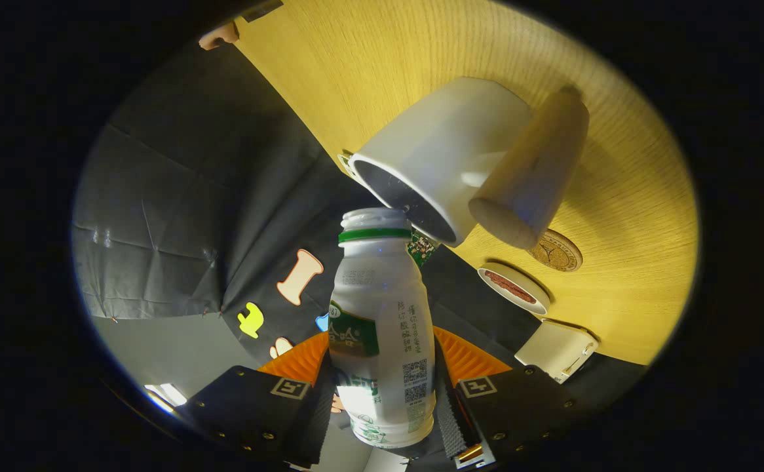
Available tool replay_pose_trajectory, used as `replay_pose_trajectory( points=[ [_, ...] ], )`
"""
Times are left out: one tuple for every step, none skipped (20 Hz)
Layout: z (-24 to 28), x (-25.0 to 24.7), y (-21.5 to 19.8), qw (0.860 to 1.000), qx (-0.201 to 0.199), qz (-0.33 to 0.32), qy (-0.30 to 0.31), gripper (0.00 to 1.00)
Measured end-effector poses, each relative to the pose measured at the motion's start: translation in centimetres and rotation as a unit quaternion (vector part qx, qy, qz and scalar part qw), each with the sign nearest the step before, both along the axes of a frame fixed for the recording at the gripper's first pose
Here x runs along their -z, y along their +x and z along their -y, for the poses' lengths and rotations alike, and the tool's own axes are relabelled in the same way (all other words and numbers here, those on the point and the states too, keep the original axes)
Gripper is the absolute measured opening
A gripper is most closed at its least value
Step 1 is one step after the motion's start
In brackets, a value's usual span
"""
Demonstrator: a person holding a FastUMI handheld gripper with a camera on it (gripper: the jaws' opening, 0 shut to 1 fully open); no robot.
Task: Take the bottle from table, then pour the juice into the cup, finally place the bottle on the coaster
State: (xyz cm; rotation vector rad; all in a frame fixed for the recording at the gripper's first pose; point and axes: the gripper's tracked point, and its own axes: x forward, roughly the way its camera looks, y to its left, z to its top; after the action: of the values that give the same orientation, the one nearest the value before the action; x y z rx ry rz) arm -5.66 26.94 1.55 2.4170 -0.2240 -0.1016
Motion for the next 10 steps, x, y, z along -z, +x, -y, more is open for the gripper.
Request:
replay_pose_trajectory(
  points=[
    [0.02,0.11,0.11,1.000,0.000,-0.001,0.001,0.68],
    [-0.10,0.20,-0.01,1.000,0.000,-0.001,0.002,0.67],
    [-0.18,0.12,-0.03,1.000,0.000,-0.001,0.002,0.67],
    [-0.21,0.17,-0.03,1.000,0.000,-0.001,0.001,0.68],
    [-0.24,0.14,0.21,1.000,-0.001,-0.003,-0.003,0.68],
    [-0.36,0.18,0.50,1.000,-0.004,-0.004,-0.007,0.68],
    [-0.58,0.20,0.85,1.000,-0.006,-0.004,-0.008,0.68],
    [-0.69,0.27,0.95,1.000,-0.007,-0.004,-0.008,0.68],
    [-0.86,0.37,0.91,1.000,-0.007,-0.004,-0.009,0.68],
    [-0.92,0.41,0.91,1.000,-0.006,-0.003,-0.009,0.68]
  ],
)
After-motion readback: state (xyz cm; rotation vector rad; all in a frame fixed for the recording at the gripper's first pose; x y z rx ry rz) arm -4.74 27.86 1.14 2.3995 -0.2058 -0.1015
